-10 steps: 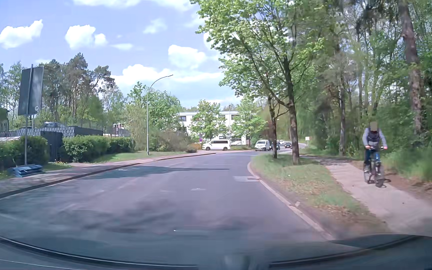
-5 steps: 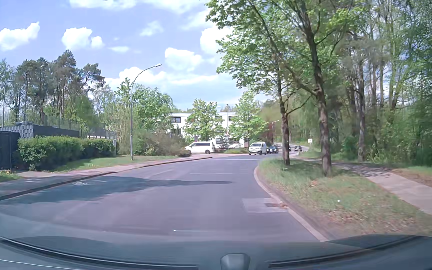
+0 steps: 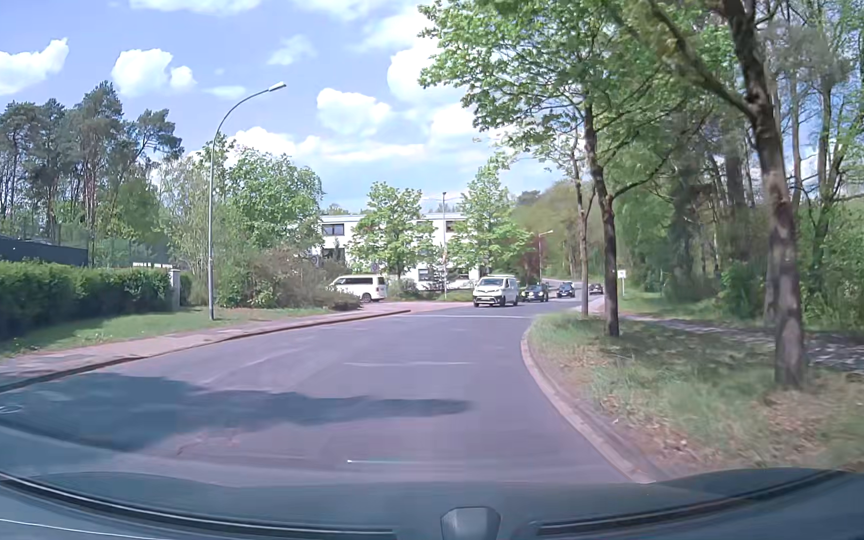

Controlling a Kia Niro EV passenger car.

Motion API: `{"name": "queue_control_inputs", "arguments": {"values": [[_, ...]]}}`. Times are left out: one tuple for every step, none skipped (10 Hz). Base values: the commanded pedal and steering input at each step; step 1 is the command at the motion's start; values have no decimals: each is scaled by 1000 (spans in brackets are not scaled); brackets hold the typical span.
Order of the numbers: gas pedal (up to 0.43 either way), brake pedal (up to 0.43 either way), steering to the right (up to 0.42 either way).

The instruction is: Follow the waypoints while adhering to traffic rules and regulations

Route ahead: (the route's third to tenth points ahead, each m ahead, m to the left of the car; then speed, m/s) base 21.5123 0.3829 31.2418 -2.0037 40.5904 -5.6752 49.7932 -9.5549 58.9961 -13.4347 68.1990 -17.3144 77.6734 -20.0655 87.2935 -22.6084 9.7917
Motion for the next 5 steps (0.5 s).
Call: {"name": "queue_control_inputs", "arguments": {"values": [[28,0,31],[28,0,33],[47,0,33],[47,0,33],[59,0,33]]}}
